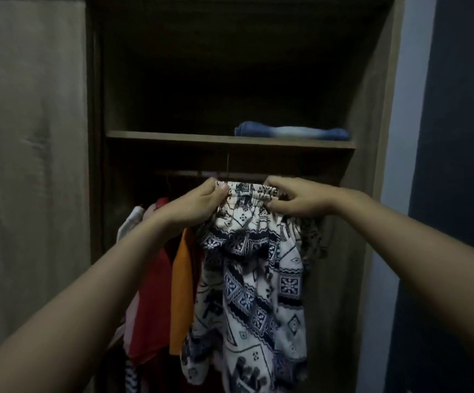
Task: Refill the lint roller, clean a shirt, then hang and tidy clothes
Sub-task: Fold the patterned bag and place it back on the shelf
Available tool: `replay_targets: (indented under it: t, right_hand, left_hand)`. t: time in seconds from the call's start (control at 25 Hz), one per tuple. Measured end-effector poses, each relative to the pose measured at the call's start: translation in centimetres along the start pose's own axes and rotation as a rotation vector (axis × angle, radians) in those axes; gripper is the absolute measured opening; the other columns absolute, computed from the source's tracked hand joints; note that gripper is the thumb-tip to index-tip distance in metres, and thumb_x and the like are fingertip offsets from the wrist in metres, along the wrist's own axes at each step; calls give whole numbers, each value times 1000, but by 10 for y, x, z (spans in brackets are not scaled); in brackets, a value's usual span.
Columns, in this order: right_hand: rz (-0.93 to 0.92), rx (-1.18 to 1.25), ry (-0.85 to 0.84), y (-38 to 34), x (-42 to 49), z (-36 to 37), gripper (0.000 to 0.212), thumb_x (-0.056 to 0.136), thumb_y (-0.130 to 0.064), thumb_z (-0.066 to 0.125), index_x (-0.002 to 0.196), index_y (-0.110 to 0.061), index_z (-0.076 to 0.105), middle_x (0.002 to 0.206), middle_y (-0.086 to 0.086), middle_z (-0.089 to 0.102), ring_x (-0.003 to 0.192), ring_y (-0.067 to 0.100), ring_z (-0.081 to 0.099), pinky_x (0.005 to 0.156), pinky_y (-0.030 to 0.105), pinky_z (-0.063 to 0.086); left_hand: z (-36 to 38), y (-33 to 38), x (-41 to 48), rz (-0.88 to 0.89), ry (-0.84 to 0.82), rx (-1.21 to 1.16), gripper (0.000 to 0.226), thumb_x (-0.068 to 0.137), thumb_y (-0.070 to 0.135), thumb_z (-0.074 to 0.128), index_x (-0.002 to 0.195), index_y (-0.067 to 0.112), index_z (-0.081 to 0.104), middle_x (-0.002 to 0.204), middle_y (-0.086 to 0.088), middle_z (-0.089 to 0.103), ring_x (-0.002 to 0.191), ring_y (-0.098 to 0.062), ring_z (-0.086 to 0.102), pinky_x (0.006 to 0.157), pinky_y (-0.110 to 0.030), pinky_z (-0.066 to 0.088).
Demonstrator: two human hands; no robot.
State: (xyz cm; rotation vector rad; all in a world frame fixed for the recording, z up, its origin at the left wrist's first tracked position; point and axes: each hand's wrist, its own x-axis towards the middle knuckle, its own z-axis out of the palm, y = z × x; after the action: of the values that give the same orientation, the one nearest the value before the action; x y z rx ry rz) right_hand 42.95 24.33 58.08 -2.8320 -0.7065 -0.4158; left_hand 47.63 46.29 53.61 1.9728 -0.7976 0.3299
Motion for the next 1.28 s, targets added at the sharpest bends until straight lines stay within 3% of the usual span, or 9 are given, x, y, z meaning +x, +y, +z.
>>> replay_targets:
  t: [0.16,0.36,0.48,0.56,0.64,0.8,1.04,1.2,1.28]
  right_hand:
    - [4,-84,-52,2,-10,21,31,88,-44,58,112,-24,57,84,-27,50,79,-5,51,67,13,35]
    - [68,-211,-91,5,-21,35,67,68,-57,72,121,-19,55,115,-10,61,111,16,54,84,22,40]
    - [257,-267,-279,17,-40,45,61,70,-47,76,121,-21,54,110,-8,60,103,15,56,82,23,41]
    - [327,-170,-353,29,-58,52,35,77,-41,73,102,-22,59,94,-8,60,87,12,56,69,20,41]
    - [346,37,-314,39,-78,60,21,82,-38,68,90,-25,55,89,-10,57,83,9,55,68,19,40]
    - [287,230,-88,42,-105,75,41,76,-42,71,113,-30,56,112,-17,59,102,-1,57,85,19,47]
    - [350,734,73,33,-121,94,27,69,-26,70,95,-17,68,82,-3,73,77,6,67,65,17,51]
    - [553,846,207,22,-110,126,44,69,-41,74,92,-3,71,95,13,73,95,29,68,92,43,50]
    - [572,916,283,10,-100,143,38,79,-36,70,84,2,70,88,7,73,94,23,67,94,38,50]
  left_hand:
    - [0,-16,-14,-56,-95,88,30,99,34,39,98,8,55,93,-1,57,89,-12,51,81,-32,43]
    - [9,-36,-24,-74,97,-83,25,97,37,41,88,15,50,82,-1,53,75,-14,50,68,-31,41]
    - [15,-44,-39,-54,220,-157,19,99,32,36,90,18,45,82,6,48,77,-8,47,66,-20,41]
    - [10,-62,-51,-30,147,-84,16,95,37,47,90,22,45,83,8,53,75,-7,51,64,-18,43]
    - [5,-83,-65,-29,48,-9,23,84,41,63,92,26,47,82,7,61,69,-6,57,62,-25,45]
    - [1,-102,-85,-30,89,-142,23,77,34,71,90,17,62,62,7,64,49,1,55,48,-15,42]
    - [-10,-119,-96,-167,-82,-508,36,73,40,71,91,11,60,81,-1,72,77,-17,68,68,-26,57]
    - [16,-113,-91,-354,-3,-562,25,90,21,59,91,-4,61,77,-14,73,76,-29,67,65,-31,57]
    - [39,-99,-91,-413,72,-628,20,92,15,57,80,-1,61,64,-11,71,63,-25,67,58,-29,57]
